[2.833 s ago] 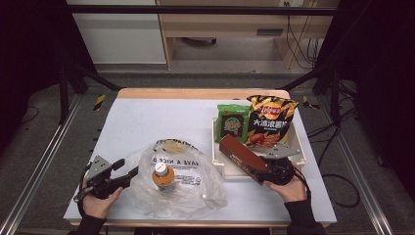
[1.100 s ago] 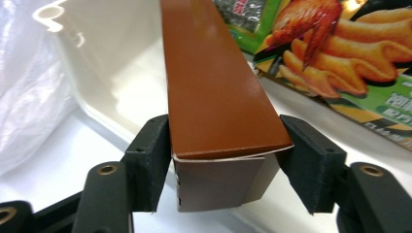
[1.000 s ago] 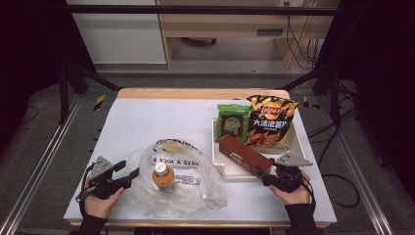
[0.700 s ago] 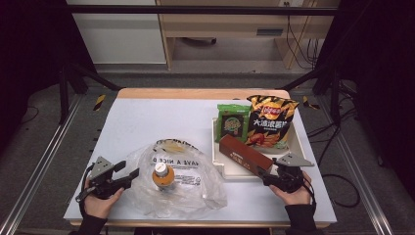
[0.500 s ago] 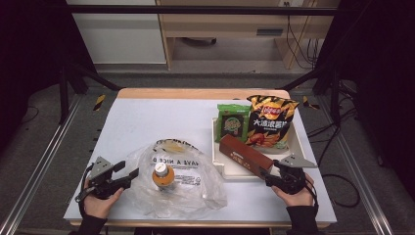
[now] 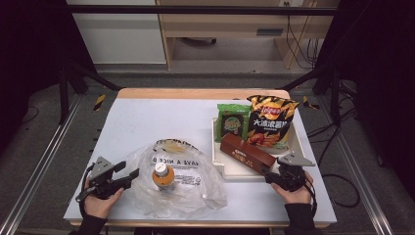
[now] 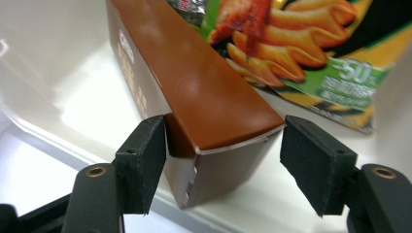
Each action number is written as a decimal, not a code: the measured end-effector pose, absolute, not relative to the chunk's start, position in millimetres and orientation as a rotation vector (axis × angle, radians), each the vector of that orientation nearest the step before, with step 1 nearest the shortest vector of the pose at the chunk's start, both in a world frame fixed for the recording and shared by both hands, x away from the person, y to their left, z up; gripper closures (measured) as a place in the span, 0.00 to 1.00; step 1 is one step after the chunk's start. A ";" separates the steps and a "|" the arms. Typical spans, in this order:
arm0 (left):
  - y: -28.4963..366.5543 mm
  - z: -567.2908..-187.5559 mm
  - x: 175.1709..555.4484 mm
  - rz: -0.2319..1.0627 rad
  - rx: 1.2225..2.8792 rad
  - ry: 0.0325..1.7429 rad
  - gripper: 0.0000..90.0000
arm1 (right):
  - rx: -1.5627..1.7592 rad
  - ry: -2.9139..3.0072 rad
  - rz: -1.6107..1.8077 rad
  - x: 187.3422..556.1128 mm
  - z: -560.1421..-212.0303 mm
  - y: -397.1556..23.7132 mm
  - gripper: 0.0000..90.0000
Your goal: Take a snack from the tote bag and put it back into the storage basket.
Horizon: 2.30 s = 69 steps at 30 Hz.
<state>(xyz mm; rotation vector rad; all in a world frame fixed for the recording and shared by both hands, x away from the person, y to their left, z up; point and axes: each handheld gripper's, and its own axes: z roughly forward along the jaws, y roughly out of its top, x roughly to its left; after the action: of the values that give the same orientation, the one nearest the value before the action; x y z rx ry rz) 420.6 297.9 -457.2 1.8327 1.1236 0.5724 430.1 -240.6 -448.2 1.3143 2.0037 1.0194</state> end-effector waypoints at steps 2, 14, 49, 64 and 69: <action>298.2 -457.2 420.6 0.573 1.835 1.123 0.41 | 1.327 1.989 1.028 427.9 -446.5 -243.9 0.44; 297.2 -458.3 421.4 0.566 1.840 1.125 0.42 | 1.376 1.981 1.011 430.7 -450.9 -247.2 0.69; 295.6 -458.9 421.6 0.560 1.853 1.112 0.41 | 1.357 1.854 1.053 446.8 -463.3 -237.8 0.75; 295.9 -453.1 419.0 0.561 1.828 1.093 0.41 | 1.323 1.847 1.098 442.4 -458.8 -239.4 0.62; 294.9 -448.0 418.2 0.564 1.814 1.083 0.41 | 1.302 1.829 1.165 433.4 -450.2 -242.7 0.51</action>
<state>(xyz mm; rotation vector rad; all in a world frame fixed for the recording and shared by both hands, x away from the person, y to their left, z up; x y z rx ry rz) 418.2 294.9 -448.0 1.8143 1.0826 0.5643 433.4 -242.7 -450.2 1.3023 1.8289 1.1651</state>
